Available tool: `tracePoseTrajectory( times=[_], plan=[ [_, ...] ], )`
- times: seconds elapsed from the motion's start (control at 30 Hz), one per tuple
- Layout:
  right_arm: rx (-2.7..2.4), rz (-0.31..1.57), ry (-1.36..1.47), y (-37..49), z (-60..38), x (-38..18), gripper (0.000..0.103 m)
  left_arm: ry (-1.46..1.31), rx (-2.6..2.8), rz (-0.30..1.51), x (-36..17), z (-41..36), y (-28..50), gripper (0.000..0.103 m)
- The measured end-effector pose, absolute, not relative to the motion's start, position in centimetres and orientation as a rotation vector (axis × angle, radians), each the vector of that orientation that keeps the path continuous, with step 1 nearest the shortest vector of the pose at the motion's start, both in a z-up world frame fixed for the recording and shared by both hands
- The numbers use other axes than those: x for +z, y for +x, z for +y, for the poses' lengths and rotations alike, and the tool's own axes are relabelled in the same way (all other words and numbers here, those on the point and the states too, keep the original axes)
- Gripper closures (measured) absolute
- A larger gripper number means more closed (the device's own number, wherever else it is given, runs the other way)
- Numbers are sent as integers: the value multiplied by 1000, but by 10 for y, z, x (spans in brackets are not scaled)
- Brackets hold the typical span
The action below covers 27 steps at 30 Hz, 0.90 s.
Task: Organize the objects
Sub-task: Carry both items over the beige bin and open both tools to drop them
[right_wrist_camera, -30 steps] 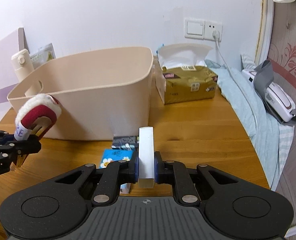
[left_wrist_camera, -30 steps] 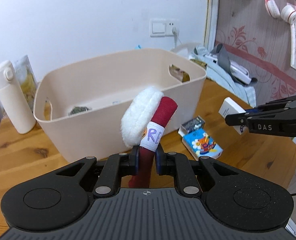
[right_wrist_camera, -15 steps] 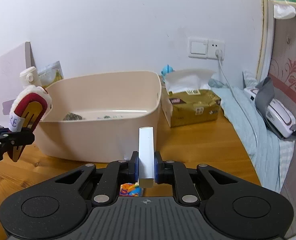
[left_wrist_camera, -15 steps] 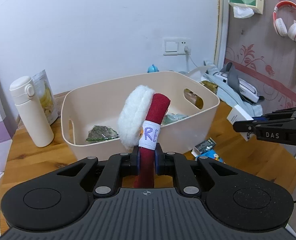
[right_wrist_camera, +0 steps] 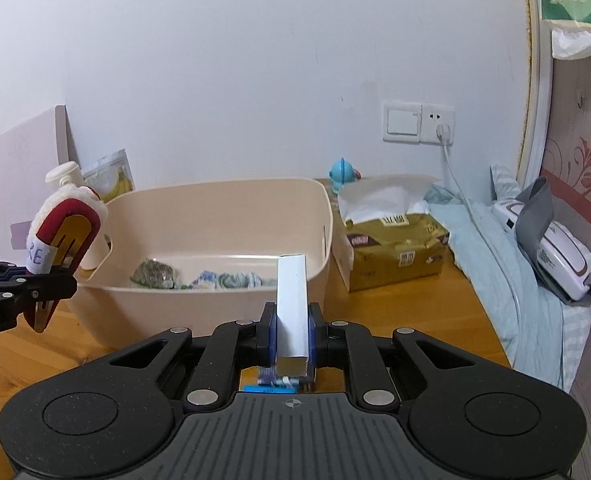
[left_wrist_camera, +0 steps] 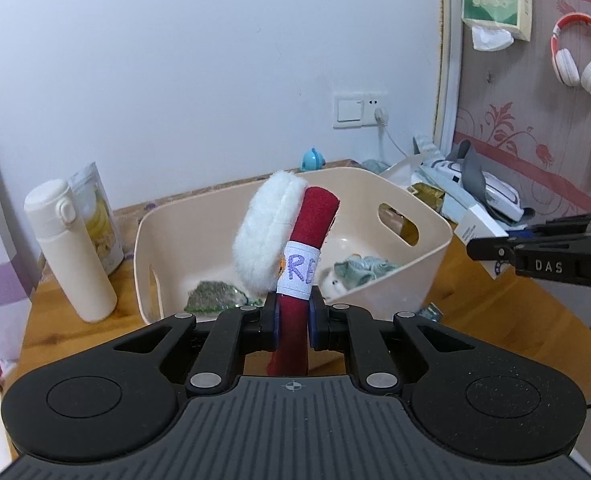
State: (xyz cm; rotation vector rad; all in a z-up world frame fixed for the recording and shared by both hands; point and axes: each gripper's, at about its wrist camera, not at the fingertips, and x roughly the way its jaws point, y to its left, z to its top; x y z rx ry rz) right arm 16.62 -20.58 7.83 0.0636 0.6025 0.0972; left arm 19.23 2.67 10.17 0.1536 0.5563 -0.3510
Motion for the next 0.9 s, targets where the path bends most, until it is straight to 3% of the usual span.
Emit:
tracePoseTrajectory(
  times=[0.9],
  plan=[
    [156,587,32,232,-178,82,88,153,-296,599,90,28,276,91]
  ],
)
